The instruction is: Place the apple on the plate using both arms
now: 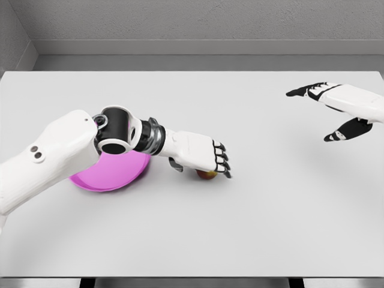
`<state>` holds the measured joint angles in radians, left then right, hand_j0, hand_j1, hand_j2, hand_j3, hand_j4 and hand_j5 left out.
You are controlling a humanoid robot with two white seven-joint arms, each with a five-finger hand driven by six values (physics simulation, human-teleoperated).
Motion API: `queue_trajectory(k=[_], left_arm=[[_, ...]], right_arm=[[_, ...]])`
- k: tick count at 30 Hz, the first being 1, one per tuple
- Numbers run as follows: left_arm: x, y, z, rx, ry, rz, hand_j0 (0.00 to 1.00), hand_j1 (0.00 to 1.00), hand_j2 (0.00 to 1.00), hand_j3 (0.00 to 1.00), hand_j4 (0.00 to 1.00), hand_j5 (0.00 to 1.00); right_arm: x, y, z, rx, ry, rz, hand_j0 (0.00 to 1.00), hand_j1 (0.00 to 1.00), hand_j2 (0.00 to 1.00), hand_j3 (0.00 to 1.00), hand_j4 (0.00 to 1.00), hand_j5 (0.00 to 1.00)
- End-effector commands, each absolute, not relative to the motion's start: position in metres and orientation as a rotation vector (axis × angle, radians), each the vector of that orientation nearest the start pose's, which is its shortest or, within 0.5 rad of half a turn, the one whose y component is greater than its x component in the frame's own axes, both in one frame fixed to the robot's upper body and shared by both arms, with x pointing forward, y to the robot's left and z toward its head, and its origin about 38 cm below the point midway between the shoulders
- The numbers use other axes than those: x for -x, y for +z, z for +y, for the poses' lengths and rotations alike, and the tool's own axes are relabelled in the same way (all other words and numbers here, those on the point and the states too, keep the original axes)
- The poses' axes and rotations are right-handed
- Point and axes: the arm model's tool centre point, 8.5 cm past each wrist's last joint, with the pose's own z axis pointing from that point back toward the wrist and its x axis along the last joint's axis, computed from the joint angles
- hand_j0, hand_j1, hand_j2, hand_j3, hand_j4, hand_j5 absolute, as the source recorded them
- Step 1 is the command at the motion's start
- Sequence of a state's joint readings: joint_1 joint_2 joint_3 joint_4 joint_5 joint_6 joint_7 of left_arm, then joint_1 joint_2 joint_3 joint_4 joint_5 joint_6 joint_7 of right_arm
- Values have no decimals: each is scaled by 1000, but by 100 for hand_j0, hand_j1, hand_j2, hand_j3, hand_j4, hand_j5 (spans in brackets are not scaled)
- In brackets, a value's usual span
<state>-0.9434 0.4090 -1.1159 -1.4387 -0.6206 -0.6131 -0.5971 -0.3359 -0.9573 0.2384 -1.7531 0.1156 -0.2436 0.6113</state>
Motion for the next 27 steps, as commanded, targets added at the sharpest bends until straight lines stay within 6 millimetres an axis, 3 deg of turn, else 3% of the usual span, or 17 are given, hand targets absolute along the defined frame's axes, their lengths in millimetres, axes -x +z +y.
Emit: queue_trajectory(k=[1, 14, 23, 27], left_arm=[[-414, 176, 67, 166, 2846, 1421, 65, 65, 65, 65, 65, 65], [-409, 169, 66, 136, 2846, 1422, 58, 58, 58, 58, 58, 58], [-410, 167, 68, 146, 2858, 1401, 20, 20, 20, 20, 20, 20], [-412, 171, 71, 145, 2853, 1441, 13, 13, 13, 13, 13, 13]], right_arm=[[-387, 269, -349, 401, 1686, -1423, 100, 100, 100, 100, 100, 100], [-387, 270, -349, 402, 1686, -1424, 100, 100, 100, 100, 100, 100], [-387, 270, -349, 403, 1685, -1423, 100, 100, 100, 100, 100, 100], [-387, 270, -349, 402, 1686, -1424, 100, 100, 100, 100, 100, 100]])
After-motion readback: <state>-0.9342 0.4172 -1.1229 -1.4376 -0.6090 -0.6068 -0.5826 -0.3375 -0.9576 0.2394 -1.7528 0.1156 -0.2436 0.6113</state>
